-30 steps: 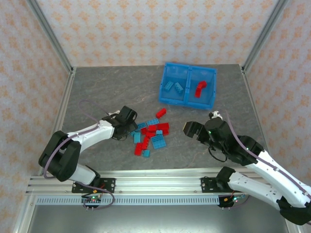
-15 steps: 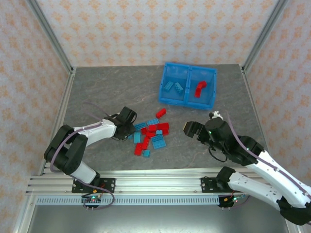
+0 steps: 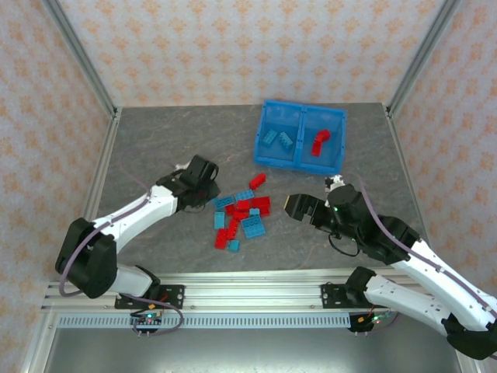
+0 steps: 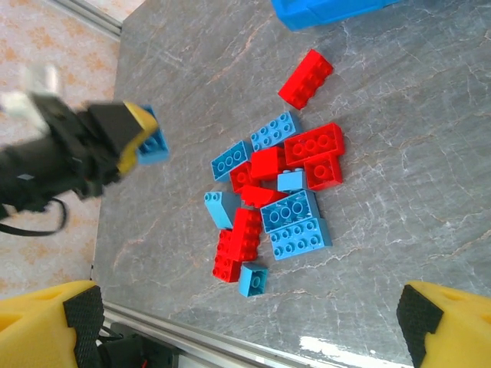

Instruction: Sort the legos into containers by color

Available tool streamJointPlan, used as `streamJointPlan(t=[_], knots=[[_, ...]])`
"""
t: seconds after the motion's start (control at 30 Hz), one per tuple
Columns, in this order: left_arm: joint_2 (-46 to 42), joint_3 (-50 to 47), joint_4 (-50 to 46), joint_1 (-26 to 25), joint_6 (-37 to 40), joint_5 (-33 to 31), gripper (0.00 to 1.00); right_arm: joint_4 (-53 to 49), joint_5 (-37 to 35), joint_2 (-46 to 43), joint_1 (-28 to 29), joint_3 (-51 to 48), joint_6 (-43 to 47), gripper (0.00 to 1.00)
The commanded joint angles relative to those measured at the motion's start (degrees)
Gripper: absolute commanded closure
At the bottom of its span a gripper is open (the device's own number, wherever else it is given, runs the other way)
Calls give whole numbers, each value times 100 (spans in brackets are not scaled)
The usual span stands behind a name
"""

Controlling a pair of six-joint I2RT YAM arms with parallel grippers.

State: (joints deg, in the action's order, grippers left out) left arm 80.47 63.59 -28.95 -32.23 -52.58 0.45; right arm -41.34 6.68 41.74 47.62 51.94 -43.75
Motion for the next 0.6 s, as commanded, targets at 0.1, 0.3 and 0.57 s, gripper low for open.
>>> streamJointPlan(t=[0.1,0.3,0.57], knots=[[1132,1904,-133,-842,1213,-499,90,242,-448,-107,36,-105,-256,1],[2998,3898,-27,-897,2137,-1164,89,-91,-499,-307,37,-84,-473,1],[5736,7420,-1005,-819,3105,-2306,89,-453,-744,-813,37,-209,-700,1]])
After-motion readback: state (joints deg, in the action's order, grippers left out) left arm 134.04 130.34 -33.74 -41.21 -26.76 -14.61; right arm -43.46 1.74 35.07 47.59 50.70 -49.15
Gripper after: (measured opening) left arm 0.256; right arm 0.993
